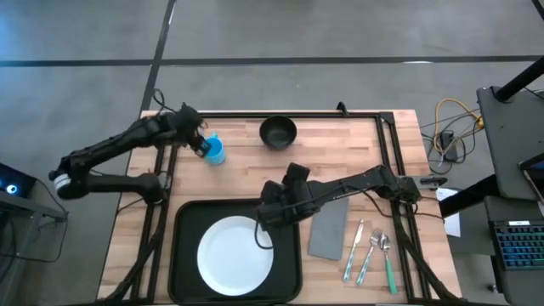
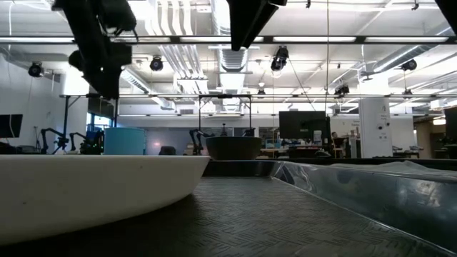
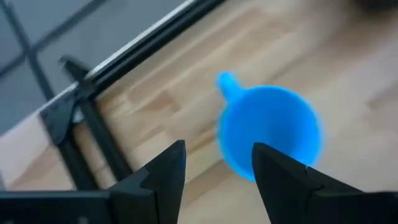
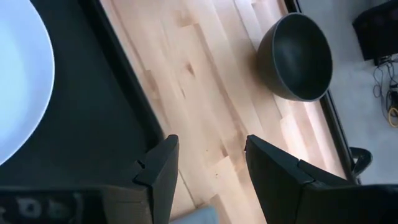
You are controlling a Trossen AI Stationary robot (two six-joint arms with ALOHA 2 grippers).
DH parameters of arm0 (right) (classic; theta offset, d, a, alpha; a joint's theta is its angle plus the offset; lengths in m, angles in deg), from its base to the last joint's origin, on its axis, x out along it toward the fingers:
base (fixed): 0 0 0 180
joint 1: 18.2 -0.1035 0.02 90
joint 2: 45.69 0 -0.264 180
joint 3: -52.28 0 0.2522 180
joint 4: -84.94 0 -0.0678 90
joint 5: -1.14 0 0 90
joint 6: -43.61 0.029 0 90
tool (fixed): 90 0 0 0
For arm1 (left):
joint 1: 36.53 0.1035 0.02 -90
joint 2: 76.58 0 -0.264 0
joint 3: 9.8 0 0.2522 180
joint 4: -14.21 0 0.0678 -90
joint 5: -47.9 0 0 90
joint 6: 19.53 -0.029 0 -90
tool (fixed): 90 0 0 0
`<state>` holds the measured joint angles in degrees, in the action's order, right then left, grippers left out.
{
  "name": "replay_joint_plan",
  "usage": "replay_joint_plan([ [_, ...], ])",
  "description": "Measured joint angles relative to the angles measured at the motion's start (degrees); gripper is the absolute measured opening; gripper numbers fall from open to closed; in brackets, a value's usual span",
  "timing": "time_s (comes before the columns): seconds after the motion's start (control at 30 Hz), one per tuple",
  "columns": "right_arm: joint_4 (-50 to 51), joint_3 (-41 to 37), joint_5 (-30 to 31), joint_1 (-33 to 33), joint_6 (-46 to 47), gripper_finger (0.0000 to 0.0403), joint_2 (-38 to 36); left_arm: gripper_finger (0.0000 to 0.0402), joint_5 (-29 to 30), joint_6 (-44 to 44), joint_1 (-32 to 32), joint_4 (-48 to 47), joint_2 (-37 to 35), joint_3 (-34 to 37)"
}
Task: Set up tray
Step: Put the blue mug on the black serving tray to the top left of the white plate
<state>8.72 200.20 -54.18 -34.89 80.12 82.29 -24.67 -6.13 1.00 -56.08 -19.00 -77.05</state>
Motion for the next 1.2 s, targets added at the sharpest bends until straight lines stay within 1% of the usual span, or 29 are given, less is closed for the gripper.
replay_joint_plan([
  [0.07, 0.00, -0.12, 0.01, -0.25, 0.55, 0.0173, 0.00, 0.0165, -4.18, -1.26, 5.61, 0.60, 1.41, 0.05],
  [0.17, 0.02, -0.48, -0.02, -0.26, 0.92, 0.0173, 0.00, 0.0165, -14.23, -4.83, 11.66, 1.19, 4.50, 0.37],
  [0.23, -0.02, -0.68, -0.02, -0.22, 0.88, 0.0173, 0.00, 0.0165, -16.35, -6.80, 13.19, 1.23, 7.00, 0.42],
  [0.43, -0.02, -1.98, -0.04, -0.40, 1.77, 0.0173, 0.00, 0.0165, -16.31, -10.97, 13.25, 1.73, 12.61, 0.47],
  [0.57, 0.00, -3.28, -0.17, -0.66, 3.87, 0.0173, 0.00, 0.0165, -16.25, -11.48, 13.27, 4.02, 14.88, 0.47],
  [0.73, 0.00, -4.00, -0.44, -0.72, 5.55, 0.0173, 0.00, 0.0165, -16.27, -14.32, 13.27, 6.44, 17.20, 0.47],
  [0.93, 0.00, -4.00, -0.44, -0.69, 5.53, 0.0173, 0.00, 0.0161, -16.26, -14.84, 13.25, 6.99, 22.39, 0.47],
  [1.0, 0.00, -4.00, -0.44, -0.67, 5.49, 0.0173, 0.00, 0.0150, -16.30, -15.40, 13.25, 6.75, 23.62, 0.47],
  [1.07, 0.00, -4.00, -0.44, -0.65, 5.49, 0.0173, 0.00, 0.0129, -16.33, -15.43, 13.25, 6.55, 24.18, 0.48],
  [1.2, 0.00, -4.00, -0.44, -0.65, 5.33, 0.0173, 0.00, 0.0064, -16.37, -15.45, 13.25, 6.52, 23.82, 0.49],
])
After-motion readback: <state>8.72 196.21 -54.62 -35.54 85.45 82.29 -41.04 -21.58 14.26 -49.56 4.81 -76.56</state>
